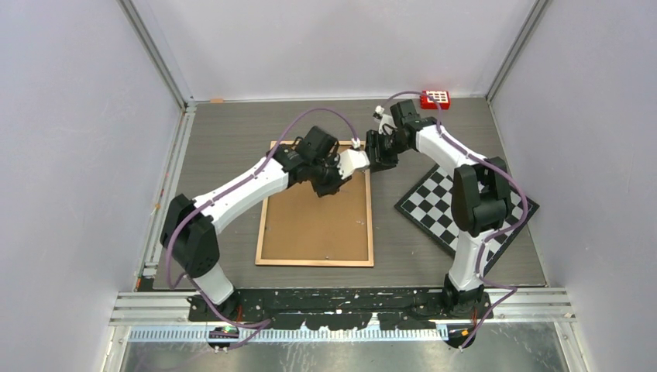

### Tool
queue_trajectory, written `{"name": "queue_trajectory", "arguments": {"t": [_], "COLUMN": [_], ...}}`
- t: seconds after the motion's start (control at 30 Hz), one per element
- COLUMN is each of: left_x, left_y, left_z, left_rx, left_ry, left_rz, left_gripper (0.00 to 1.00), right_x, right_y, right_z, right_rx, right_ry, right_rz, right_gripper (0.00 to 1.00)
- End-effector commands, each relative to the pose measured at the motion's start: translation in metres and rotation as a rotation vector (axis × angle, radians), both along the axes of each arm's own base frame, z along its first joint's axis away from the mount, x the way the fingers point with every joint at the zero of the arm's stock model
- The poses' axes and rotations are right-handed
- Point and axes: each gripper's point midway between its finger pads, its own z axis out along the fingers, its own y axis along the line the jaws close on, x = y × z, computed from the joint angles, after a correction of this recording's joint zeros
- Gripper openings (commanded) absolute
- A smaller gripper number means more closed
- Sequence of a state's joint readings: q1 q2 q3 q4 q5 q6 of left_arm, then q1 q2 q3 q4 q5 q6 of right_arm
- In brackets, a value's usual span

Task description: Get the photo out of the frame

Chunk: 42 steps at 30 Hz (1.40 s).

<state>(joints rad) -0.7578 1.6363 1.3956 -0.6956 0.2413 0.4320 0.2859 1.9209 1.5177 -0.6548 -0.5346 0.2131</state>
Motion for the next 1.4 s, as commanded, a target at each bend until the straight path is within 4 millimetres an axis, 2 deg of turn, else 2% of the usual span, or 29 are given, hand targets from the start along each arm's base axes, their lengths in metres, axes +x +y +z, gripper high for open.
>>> {"name": "queue_trajectory", "arguments": {"t": [0.0, 0.1, 0.2, 0.37, 0.57, 0.7, 0.93, 1.13, 1.37], "left_x": [0.049, 0.074, 0.097, 0.129, 0.15, 0.156, 0.157, 0.155, 0.151], "left_y": [-0.018, -0.026, -0.036, -0.042, -0.049, -0.053, -0.058, -0.06, -0.06], "left_z": [0.024, 0.025, 0.018, 0.011, -0.005, -0.015, -0.028, -0.036, -0.046], "left_rx": [-0.068, -0.067, -0.043, -0.028, -0.007, -0.005, 0.008, 0.008, 0.022], "left_ry": [-0.103, -0.144, -0.174, -0.204, -0.207, -0.197, -0.179, -0.16, -0.136], "left_rz": [0.039, 0.034, 0.032, 0.057, 0.053, 0.034, 0.002, -0.014, -0.036], "left_gripper": [0.0, 0.0, 0.0, 0.0, 0.0, 0.0, 0.0, 0.0, 0.0], "right_x": [0.017, 0.024, 0.022, 0.006, -0.019, -0.029, -0.035, -0.036, -0.035], "right_y": [-0.005, -0.006, -0.005, -0.008, -0.009, -0.009, -0.01, -0.01, -0.01], "right_z": [-0.016, -0.024, -0.032, -0.051, -0.07, -0.078, -0.088, -0.091, -0.089], "right_rx": [-0.045, -0.04, -0.031, -0.036, -0.021, -0.01, -0.006, -0.006, -0.002], "right_ry": [0.004, 0.018, 0.05, 0.105, 0.174, 0.2, 0.231, 0.24, 0.238], "right_rz": [-0.065, -0.102, -0.117, -0.12, -0.117, -0.115, -0.118, -0.12, -0.122], "right_gripper": [0.51, 0.49, 0.48, 0.43, 0.41, 0.39, 0.31, 0.26, 0.25]}}
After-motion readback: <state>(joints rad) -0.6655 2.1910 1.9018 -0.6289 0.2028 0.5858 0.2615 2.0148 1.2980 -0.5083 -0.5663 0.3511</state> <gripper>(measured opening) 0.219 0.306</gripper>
